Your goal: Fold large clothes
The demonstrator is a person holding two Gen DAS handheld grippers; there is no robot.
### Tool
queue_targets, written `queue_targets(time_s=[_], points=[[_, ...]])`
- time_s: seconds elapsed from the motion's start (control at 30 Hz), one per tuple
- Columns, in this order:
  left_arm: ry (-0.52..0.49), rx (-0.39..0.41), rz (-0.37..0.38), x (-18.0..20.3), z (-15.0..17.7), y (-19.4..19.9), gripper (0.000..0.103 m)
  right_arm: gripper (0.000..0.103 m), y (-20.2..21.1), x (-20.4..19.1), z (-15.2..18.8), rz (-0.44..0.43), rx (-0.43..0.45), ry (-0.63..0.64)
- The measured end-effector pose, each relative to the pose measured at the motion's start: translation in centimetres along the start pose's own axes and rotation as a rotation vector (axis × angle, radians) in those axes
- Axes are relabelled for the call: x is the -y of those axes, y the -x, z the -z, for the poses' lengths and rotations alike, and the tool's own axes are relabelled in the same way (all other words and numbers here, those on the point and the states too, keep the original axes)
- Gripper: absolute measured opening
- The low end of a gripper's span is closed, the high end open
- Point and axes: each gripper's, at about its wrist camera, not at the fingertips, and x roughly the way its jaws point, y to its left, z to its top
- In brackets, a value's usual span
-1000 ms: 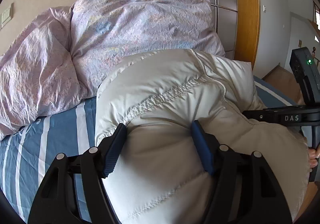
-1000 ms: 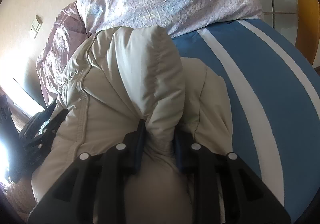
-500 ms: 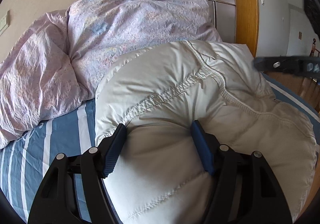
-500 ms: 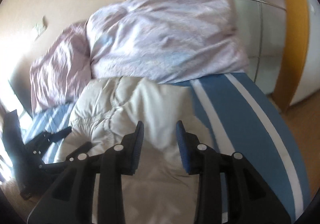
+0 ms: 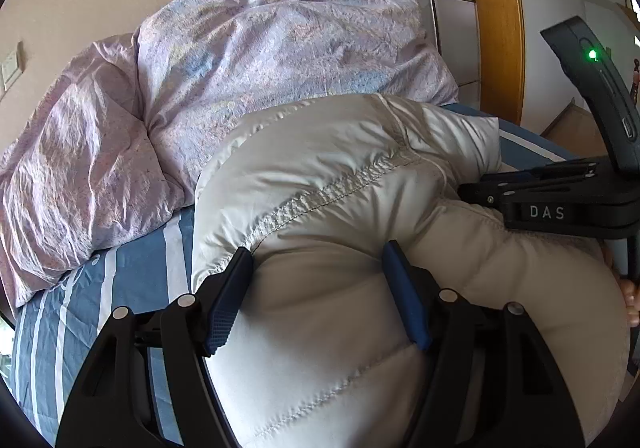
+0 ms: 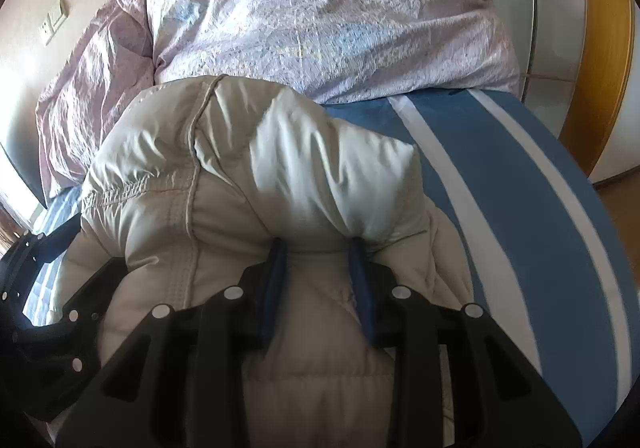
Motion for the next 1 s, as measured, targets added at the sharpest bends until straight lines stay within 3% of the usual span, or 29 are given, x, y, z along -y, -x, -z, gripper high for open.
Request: queue_targets(time_s=[0.23, 0.5, 0.9, 1.0], points=[[-0.007, 0.003, -0.007, 0.1, 0.1, 0.0, 0.067, 0.033, 0.7, 0.1, -0.3, 0.002, 0.003, -0.015], [0.0, 0.012, 0.0, 0.0, 0.1, 0.3, 0.068, 0.048, 5.0, -0.4, 2.2, 0.041, 0.04, 0.02], [-0.013, 0.029, -0.046, 0.7, 0.3, 0.0, 0.068, 0.048, 2.2, 0.2, 3.9, 0.047, 0.059, 0.018], [-0.008, 0.033, -0.049, 0.5, 0.2, 0.4, 0.068, 0.048, 2.1, 0.0, 3.4, 0.052, 0.022, 0.024]])
